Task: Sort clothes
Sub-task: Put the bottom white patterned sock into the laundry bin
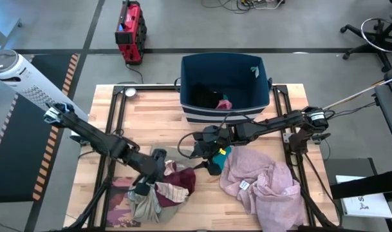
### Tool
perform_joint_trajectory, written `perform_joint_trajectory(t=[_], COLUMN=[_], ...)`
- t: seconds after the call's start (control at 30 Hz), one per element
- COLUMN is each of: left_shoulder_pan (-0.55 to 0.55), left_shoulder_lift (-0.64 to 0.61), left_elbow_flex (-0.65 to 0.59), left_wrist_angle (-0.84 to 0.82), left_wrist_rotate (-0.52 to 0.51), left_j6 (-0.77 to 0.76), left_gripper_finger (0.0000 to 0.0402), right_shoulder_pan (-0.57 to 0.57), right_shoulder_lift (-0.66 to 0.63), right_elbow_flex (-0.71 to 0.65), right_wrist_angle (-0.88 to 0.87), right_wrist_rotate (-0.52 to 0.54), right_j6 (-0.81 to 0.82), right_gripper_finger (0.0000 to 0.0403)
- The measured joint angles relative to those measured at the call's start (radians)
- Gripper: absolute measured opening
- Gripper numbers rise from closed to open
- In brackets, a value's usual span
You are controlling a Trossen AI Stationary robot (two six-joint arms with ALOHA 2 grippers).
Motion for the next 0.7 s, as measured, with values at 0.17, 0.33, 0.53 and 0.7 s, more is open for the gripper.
perform_joint_trajectory(t=[0.17, 0.33, 0.53, 0.7], left_shoulder_pan=[0.000, 0.000, 0.000, 0.001], left_shoulder_lift=[0.009, 0.009, 0.009, 0.009], left_elbow_flex=[-0.049, -0.092, -0.115, -0.095], left_wrist_angle=[0.095, 0.147, 0.147, 0.144], left_wrist_rotate=[0.068, 0.096, 0.059, 0.054], left_j6=[-0.033, -0.032, -0.025, 0.001], left_gripper_finger=[0.0129, 0.0131, 0.0065, 0.0007], right_shoulder_pan=[0.000, 0.000, 0.000, 0.000], right_shoulder_lift=[0.000, 0.000, 0.000, -0.003], right_elbow_flex=[0.000, 0.000, -0.001, -0.001], right_wrist_angle=[-0.001, -0.013, -0.016, -0.016], right_wrist_rotate=[0.000, 0.000, 0.001, 0.003], right_j6=[-0.003, -0.003, -0.004, -0.008], right_gripper_finger=[0.0213, 0.0208, 0.0204, 0.0205])
